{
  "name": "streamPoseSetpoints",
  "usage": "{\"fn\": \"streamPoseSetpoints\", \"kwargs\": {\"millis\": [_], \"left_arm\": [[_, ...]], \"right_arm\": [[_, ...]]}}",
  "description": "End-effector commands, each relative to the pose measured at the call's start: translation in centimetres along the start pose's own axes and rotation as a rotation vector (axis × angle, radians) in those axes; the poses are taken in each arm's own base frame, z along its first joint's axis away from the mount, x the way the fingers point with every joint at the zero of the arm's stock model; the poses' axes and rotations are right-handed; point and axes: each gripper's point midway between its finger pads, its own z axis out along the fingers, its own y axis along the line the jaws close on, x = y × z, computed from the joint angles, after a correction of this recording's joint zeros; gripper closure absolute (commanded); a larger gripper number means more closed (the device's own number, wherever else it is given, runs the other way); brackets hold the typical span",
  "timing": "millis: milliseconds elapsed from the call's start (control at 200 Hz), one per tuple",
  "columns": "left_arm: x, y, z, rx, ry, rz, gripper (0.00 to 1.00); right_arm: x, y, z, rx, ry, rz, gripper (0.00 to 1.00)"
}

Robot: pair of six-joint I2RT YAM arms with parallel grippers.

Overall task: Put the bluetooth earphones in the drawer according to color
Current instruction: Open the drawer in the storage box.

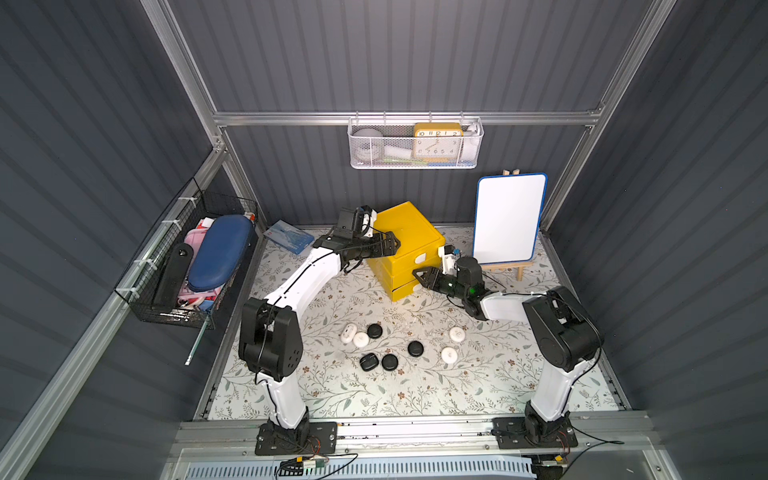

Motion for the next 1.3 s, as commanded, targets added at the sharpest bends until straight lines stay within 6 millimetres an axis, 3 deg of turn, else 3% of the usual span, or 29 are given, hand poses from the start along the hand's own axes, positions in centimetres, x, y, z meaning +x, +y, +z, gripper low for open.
{"fn": "streamPoseSetpoints", "kwargs": {"millis": [0,245,435,835,1056,1291], "left_arm": [[0.9,1.3,0.8,-0.039,0.041,-0.017,0.01],[0.5,2.7,0.8,-0.067,0.024,-0.037,0.01],[-0.8,4.5,0.8,-0.087,-0.003,-0.062,0.01],[-3.6,7.1,2.9,-0.116,-0.027,-0.09,0.01],[-5.0,7.9,4.0,-0.129,-0.042,-0.092,0.01],[-7.9,9.1,4.2,-0.142,-0.094,-0.095,0.01]], "right_arm": [[-1.4,1.1,0.4,-0.031,-0.051,-0.019,0.53],[-0.3,0.4,-1.4,0.004,-0.057,-0.027,0.57],[1.9,-0.2,-3.6,0.032,-0.034,-0.033,0.58],[5.5,-1.2,-8.1,0.099,-0.01,-0.041,0.58],[5.6,-1.1,-8.6,0.107,-0.008,-0.048,0.58],[5.7,-0.9,-8.8,0.101,-0.012,-0.033,0.58]]}}
